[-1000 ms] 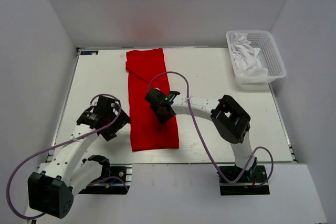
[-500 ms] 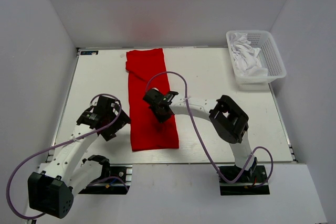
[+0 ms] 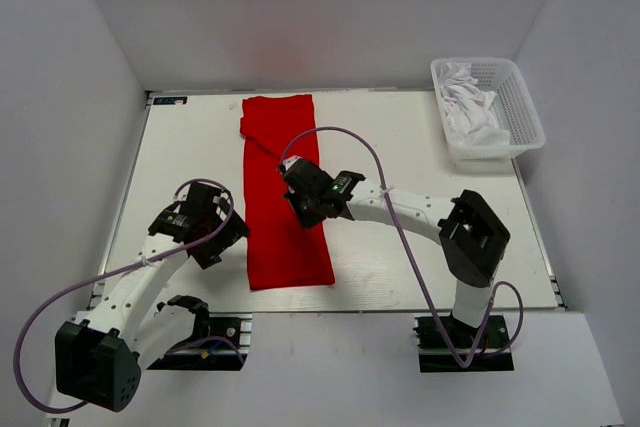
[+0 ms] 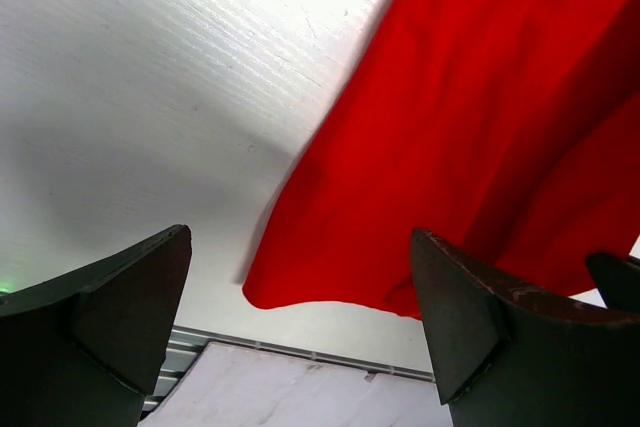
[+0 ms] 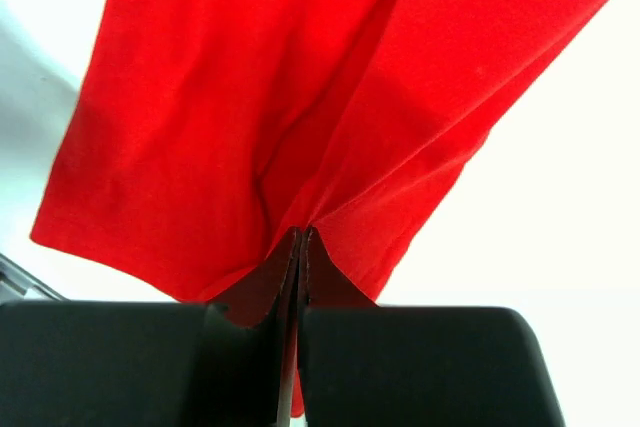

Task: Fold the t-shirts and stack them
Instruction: Rotate the tshirt 80 degrees

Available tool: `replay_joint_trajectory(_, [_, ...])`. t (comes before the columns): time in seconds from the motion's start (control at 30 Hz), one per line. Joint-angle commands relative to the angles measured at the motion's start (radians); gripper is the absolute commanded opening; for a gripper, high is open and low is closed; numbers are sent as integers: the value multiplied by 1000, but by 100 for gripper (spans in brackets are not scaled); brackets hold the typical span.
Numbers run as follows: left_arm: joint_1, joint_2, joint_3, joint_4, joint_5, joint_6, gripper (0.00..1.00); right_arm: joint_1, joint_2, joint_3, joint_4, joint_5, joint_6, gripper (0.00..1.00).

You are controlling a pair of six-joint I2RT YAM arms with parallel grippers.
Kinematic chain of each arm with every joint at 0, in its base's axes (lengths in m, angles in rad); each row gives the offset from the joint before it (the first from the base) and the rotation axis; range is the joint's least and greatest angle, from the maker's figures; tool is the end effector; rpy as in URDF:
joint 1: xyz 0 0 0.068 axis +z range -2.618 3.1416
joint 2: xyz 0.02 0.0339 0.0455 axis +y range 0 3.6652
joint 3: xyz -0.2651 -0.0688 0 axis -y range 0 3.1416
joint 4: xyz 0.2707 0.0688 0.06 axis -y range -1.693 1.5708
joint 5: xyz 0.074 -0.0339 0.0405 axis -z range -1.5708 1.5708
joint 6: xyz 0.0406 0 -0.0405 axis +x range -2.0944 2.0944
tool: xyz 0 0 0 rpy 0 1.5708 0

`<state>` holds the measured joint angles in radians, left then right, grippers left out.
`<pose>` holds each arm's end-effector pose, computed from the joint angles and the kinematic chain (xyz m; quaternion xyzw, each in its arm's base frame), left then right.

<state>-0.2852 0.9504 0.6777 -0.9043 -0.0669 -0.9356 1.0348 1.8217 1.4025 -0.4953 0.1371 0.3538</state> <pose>0.1799 -0.0499 0.2083 -0.3193 0.9267 -0.0852 0.1790 0.2229 0.3645 0.2244 -0.2946 0.8976 0.1559 0.2886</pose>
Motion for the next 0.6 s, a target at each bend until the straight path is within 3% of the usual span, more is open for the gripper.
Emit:
replay_joint_trajectory(0.0, [-2,-1,-7,18,4,15,100,7,-3,-7,50,-50,4,0])
replay_joint_trajectory(0.27, [-2,-1,-7,7,13,15,100,2,117,61,48,-108,10,0])
replay_joint_trajectory(0.37, [-2,-1,-7,-2,13,15,100,5,174,93,0,-116,13,22])
replay_joint_trajectory(0.4, [-2,-10,-7,-2,13,15,100,5,182,98,-24,-111,16,37])
replay_joint_trajectory(0.57, [-2,-10,-7,-2,13,24,100,5,125,76,6,-110,1,66])
